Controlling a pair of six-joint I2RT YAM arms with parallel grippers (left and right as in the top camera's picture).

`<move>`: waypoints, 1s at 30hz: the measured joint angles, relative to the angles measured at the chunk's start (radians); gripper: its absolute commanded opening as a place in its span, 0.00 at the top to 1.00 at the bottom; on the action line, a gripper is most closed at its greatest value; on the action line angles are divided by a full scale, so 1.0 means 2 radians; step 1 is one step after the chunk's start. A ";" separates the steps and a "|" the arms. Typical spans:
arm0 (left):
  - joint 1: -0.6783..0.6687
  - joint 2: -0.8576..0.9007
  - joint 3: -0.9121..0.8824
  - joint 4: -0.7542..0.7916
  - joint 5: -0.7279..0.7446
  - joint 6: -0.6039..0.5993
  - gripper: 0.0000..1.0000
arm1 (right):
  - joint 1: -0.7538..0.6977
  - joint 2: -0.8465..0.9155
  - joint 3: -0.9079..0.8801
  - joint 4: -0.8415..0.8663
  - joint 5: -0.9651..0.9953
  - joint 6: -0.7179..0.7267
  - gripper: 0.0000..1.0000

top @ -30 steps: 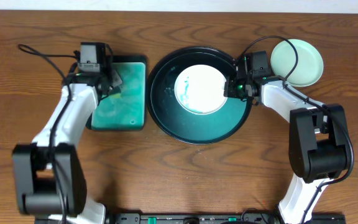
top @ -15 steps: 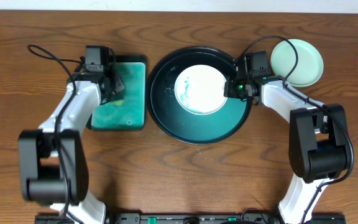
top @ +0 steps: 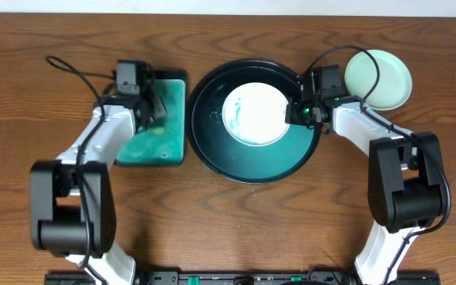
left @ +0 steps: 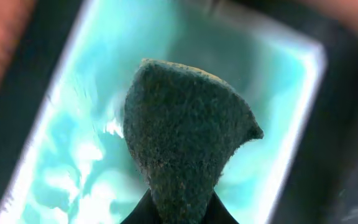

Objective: Clean dirty plates on tray and stack at the side
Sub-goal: 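Lift the green sponge from the tray with the left gripper, then scrub the white plate face with the sponge in the left gripper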

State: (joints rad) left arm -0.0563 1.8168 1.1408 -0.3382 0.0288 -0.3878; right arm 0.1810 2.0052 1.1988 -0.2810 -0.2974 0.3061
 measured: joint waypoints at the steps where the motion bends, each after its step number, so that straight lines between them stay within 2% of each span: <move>1: 0.000 0.001 -0.004 -0.004 0.005 0.002 0.93 | 0.000 0.000 0.000 -0.001 0.000 0.000 0.99; 4: -0.001 -0.025 -0.005 0.000 0.016 0.007 0.93 | 0.000 0.000 0.001 -0.003 -0.001 -0.006 0.99; 7: -0.010 -0.090 -0.004 0.004 0.021 0.011 0.93 | 0.001 0.000 0.001 -0.005 -0.001 -0.015 0.99; 11: -0.049 -0.171 0.001 0.019 0.024 0.011 0.93 | 0.007 0.000 0.001 -0.005 0.002 -0.025 0.99; 14: -0.084 -0.182 0.008 0.030 0.025 0.011 0.93 | 0.018 0.000 0.002 -0.005 0.008 -0.030 0.99; 21: -0.163 -0.108 0.008 0.082 0.028 -0.011 0.93 | 0.037 0.000 0.002 -0.006 0.011 -0.032 0.99; 30: -0.221 0.027 0.008 0.189 0.030 -0.056 0.93 | 0.037 0.000 0.002 -0.006 0.010 -0.032 0.99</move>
State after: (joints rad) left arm -0.4992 1.8702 1.1561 0.0406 0.0883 -0.5003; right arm 0.2546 2.0052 1.2034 -0.2924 -0.2771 0.2413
